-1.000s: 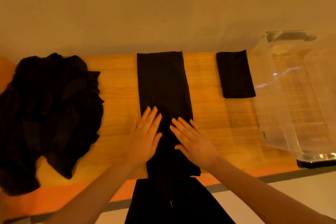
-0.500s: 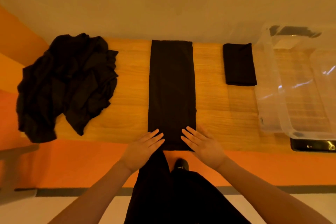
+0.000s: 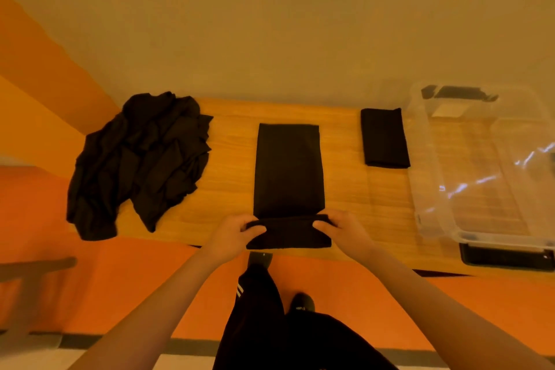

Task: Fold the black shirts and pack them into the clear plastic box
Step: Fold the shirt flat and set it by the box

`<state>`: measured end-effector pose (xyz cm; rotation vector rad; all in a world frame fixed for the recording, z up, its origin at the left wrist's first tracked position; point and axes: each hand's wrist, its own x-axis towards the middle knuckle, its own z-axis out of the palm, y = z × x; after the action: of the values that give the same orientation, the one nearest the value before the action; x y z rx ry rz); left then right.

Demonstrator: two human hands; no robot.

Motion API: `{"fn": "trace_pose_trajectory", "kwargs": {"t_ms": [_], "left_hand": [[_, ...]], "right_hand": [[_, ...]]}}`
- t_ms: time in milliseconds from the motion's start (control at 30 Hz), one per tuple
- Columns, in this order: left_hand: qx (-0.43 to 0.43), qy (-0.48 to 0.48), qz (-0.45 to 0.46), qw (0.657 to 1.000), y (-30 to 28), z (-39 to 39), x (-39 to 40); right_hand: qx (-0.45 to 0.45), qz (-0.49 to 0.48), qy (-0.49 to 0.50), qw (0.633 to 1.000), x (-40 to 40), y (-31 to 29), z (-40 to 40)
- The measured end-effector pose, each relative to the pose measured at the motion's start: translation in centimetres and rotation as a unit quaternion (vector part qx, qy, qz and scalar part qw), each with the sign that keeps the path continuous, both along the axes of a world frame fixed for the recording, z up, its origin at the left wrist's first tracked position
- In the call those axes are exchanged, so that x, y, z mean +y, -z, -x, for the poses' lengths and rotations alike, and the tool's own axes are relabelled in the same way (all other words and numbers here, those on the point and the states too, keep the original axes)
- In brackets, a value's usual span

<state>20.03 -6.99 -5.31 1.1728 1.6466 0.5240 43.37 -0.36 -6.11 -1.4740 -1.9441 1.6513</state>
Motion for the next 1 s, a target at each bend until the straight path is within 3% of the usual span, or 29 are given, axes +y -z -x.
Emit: {"fn": "trace_pose_trajectory", "kwargs": {"t_ms": [500,767,1000], "left_hand": [[-0.028,-0.093,-0.017,0.995,-1.4,0.9,12.4],[-0.041,-0.08,0.018,0.996,1.8,3.4,20.7],[0.0,-0.077,0.031,0.997,5.5,4.5,23.7]], "right_hand": [[0.001,0.014,0.095,0.995,11.1,-2.3,3.1],[-0.027,0.046,0.129,0.99,18.8,0.8,5.9],[0.029,0.134,0.148,0.979,20.9,3.8,6.7]]}}
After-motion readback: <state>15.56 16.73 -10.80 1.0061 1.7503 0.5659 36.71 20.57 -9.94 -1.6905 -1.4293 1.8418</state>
